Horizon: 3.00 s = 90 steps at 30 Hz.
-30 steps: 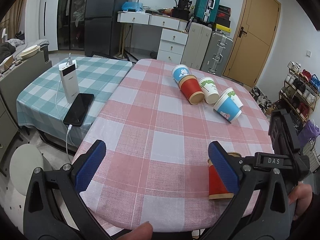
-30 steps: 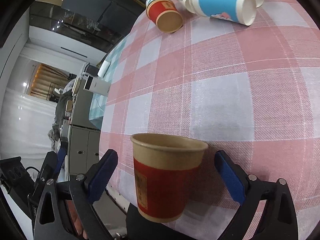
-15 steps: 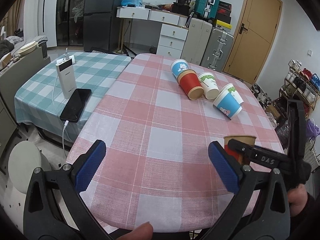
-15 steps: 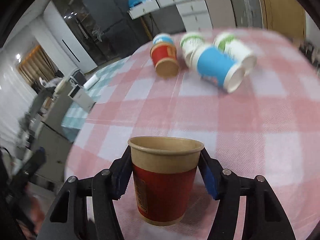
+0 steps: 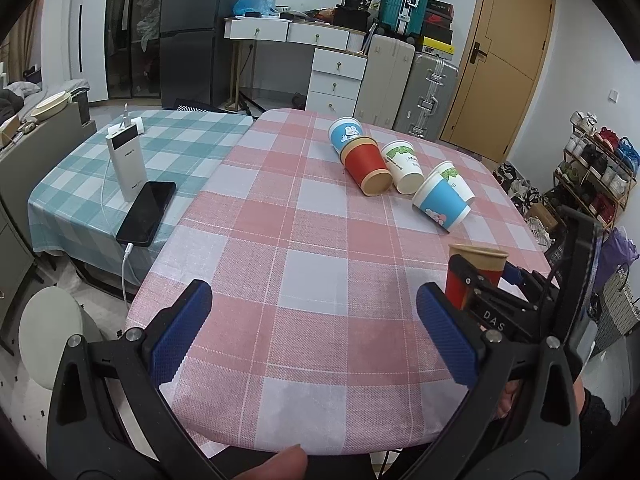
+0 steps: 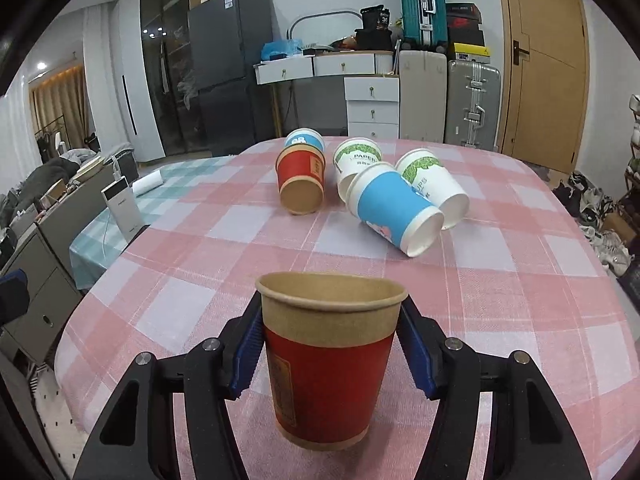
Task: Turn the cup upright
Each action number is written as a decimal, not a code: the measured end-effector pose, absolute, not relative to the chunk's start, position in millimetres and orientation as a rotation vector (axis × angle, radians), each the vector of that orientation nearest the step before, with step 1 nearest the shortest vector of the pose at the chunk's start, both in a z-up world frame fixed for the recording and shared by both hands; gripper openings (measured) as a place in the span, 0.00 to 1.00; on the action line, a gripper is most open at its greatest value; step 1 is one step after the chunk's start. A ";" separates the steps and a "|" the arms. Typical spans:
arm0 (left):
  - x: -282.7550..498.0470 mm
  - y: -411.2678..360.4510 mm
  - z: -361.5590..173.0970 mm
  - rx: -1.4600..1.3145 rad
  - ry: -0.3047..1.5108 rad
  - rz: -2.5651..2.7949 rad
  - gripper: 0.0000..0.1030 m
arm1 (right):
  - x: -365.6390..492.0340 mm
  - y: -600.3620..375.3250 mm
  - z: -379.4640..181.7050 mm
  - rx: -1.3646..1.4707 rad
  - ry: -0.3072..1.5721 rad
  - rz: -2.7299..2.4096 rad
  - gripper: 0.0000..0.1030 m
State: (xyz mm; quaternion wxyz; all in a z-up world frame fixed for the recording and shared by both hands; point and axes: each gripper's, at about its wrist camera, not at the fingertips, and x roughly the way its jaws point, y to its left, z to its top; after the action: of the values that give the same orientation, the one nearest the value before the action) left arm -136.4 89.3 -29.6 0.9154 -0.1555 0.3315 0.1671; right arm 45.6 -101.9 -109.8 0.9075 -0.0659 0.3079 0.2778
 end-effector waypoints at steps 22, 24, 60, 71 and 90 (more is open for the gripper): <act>-147.3 62.9 -15.5 -0.301 0.682 0.305 0.99 | -4.7 -128.8 -117.2 -0.166 0.687 0.639 0.83; -147.6 61.9 -15.1 -0.301 0.689 0.307 0.99 | -6.8 -132.0 -116.6 -0.165 0.692 0.645 0.86; -94.2 -21.7 -9.5 -0.145 0.734 0.146 0.99 | -32.5 -224.0 -26.1 0.010 0.573 0.612 0.99; -95.4 -18.8 -10.6 -0.153 0.735 0.154 0.99 | -34.1 -224.3 -24.7 0.007 0.567 0.619 0.99; -93.8 -15.3 -18.0 -0.160 0.767 0.167 0.99 | -35.5 -222.5 -24.8 0.002 0.570 0.621 1.00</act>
State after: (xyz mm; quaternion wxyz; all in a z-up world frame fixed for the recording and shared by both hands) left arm -93.8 -15.3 -18.0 0.9209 -0.0777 0.3733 0.0813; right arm -35.5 -222.5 -24.8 0.9126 0.0011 0.2767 0.3012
